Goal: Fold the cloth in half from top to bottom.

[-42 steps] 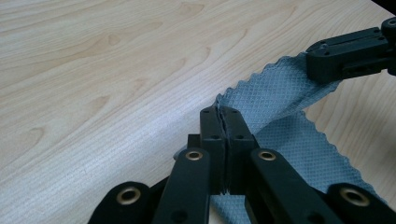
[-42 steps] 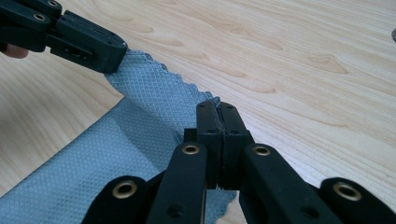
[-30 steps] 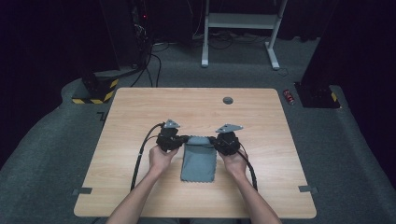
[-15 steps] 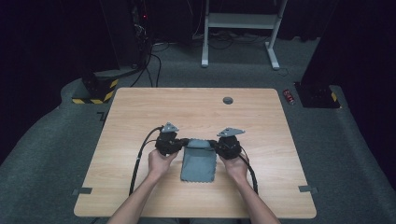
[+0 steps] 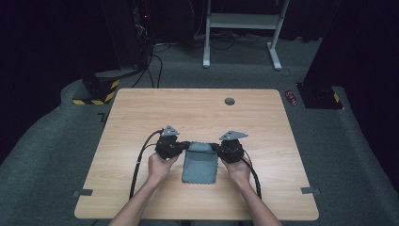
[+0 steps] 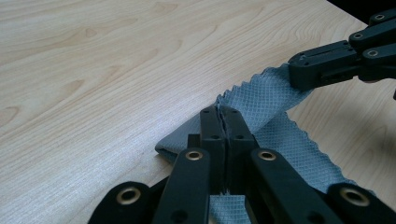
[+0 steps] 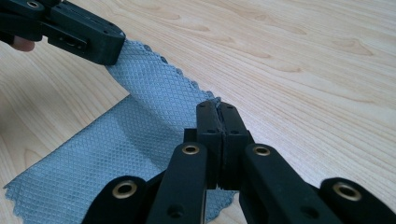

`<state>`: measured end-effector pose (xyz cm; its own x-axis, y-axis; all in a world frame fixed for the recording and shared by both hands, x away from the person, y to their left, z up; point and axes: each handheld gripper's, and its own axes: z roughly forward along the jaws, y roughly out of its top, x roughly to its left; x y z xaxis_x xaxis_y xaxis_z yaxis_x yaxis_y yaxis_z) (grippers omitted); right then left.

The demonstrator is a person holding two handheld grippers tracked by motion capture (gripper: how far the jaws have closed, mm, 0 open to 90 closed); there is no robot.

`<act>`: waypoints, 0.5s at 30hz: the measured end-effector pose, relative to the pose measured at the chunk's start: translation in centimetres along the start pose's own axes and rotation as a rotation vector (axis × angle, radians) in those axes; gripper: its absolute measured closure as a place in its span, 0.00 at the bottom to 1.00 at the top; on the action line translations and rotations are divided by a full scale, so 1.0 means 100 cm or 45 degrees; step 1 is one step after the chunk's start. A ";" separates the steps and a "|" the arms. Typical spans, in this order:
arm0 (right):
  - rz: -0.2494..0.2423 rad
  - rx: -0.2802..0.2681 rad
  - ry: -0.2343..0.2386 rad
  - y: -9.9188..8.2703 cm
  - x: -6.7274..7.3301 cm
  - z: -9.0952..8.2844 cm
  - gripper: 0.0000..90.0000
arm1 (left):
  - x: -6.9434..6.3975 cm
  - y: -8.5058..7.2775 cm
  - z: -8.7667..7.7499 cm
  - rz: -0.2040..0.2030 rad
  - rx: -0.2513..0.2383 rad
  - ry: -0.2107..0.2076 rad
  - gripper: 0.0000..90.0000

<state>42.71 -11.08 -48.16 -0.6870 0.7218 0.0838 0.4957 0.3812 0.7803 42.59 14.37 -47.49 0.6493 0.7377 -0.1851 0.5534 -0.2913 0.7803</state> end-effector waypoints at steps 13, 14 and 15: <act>-0.003 -0.019 0.029 -0.004 0.002 -0.009 0.99 | -0.007 -0.005 -0.006 -0.005 -0.021 -0.021 0.99; -0.004 -0.024 0.031 -0.005 0.003 -0.010 0.99 | -0.007 -0.005 -0.007 0.001 -0.022 -0.023 0.99; 0.002 -0.024 0.034 -0.005 0.003 -0.011 0.99 | -0.007 -0.006 -0.007 0.008 -0.024 -0.021 0.99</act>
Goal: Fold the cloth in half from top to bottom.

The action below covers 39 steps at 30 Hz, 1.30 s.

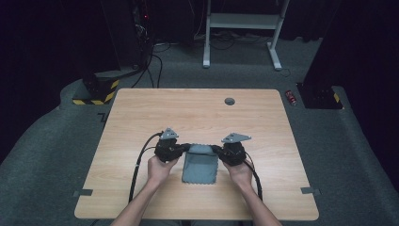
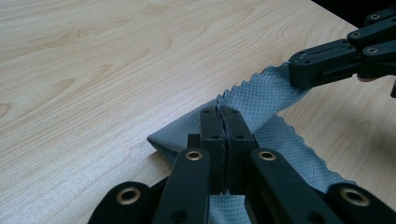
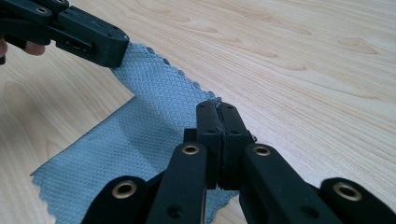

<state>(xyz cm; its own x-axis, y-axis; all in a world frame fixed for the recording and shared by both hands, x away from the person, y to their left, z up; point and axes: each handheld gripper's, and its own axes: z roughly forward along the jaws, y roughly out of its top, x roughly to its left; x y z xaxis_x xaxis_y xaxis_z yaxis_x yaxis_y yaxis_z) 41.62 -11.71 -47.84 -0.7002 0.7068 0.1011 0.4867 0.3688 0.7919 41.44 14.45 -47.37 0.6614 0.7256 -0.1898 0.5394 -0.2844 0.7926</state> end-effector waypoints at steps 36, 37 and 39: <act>-0.052 -0.004 0.061 -0.017 0.017 -0.013 0.99 | -0.014 -0.022 -0.014 0.031 -0.008 -0.027 0.99; -0.050 -0.002 0.062 -0.018 0.018 -0.014 0.99 | -0.014 -0.023 -0.014 0.031 -0.006 -0.028 0.99; -0.059 0.001 0.066 -0.019 0.019 -0.014 0.99 | -0.015 -0.024 -0.014 0.028 -0.001 -0.028 0.99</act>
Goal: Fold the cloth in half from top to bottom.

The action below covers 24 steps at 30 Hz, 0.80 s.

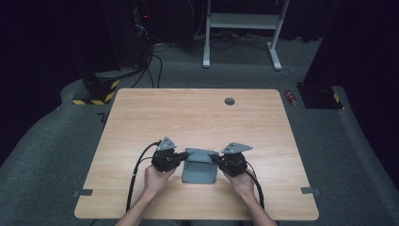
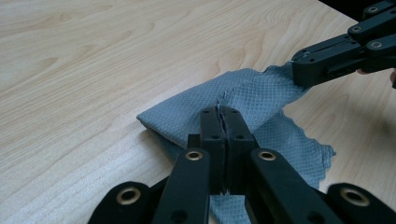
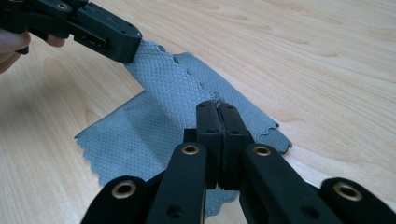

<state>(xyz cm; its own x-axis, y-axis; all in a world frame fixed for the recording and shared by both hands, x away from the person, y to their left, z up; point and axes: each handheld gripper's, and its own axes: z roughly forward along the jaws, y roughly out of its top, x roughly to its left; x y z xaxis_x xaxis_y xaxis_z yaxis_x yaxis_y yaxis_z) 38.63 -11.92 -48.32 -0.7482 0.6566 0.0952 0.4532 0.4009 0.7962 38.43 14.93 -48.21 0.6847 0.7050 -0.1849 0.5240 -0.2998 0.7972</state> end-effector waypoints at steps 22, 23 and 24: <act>-0.016 0.033 0.034 -0.017 0.011 -0.001 0.99 | -0.008 -0.019 0.004 0.043 0.071 -0.011 0.99; -0.018 0.035 0.035 -0.018 0.011 -0.001 0.98 | -0.009 -0.020 0.003 0.049 0.076 -0.012 0.98; -0.023 0.036 0.033 -0.019 0.012 -0.001 0.98 | -0.009 -0.021 0.003 0.049 0.075 -0.012 0.99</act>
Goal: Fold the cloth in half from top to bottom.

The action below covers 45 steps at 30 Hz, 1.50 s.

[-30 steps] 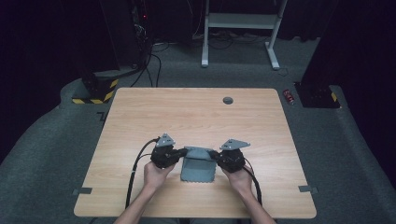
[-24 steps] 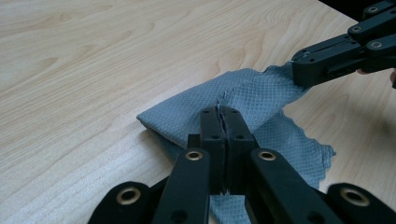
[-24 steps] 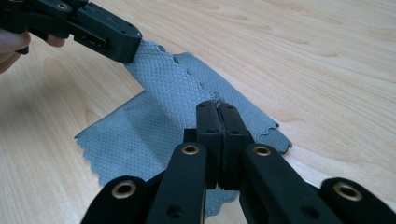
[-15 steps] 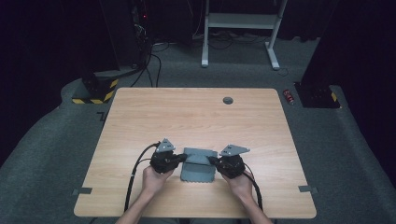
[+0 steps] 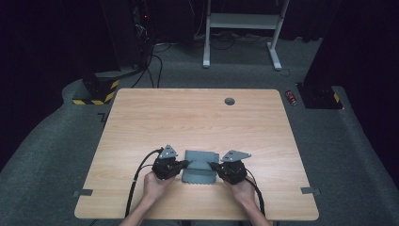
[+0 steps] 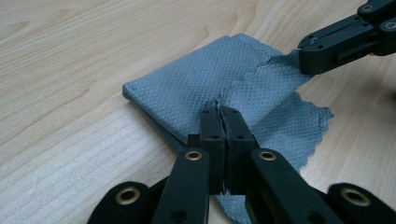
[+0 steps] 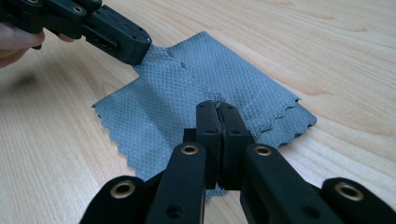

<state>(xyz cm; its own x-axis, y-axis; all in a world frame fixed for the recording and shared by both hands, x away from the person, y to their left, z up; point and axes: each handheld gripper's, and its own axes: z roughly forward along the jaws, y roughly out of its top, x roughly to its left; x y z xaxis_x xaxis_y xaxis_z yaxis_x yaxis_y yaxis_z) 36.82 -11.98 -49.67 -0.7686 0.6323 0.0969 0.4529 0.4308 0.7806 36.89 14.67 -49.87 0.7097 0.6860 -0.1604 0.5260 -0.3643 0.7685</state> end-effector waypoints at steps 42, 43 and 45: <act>0.057 -0.001 -0.026 0.000 0.002 -0.005 0.89 | 0.006 0.003 -0.009 -0.077 -0.008 0.002 0.73; 0.063 0.012 -0.031 0.001 0.002 -0.002 0.89 | 0.006 0.004 -0.004 -0.076 0.012 0.015 0.73; 0.064 0.048 -0.038 0.000 0.001 0.006 0.90 | 0.004 0.004 0.003 -0.079 0.035 0.020 0.71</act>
<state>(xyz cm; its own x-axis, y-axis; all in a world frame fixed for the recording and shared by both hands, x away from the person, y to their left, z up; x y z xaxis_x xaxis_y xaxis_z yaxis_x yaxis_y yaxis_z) 37.02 -11.52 -50.06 -0.7309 0.6725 0.1164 0.5077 0.4218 0.7512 37.50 14.63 -49.83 0.6678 0.7177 -0.1975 0.5817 -0.3375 0.7401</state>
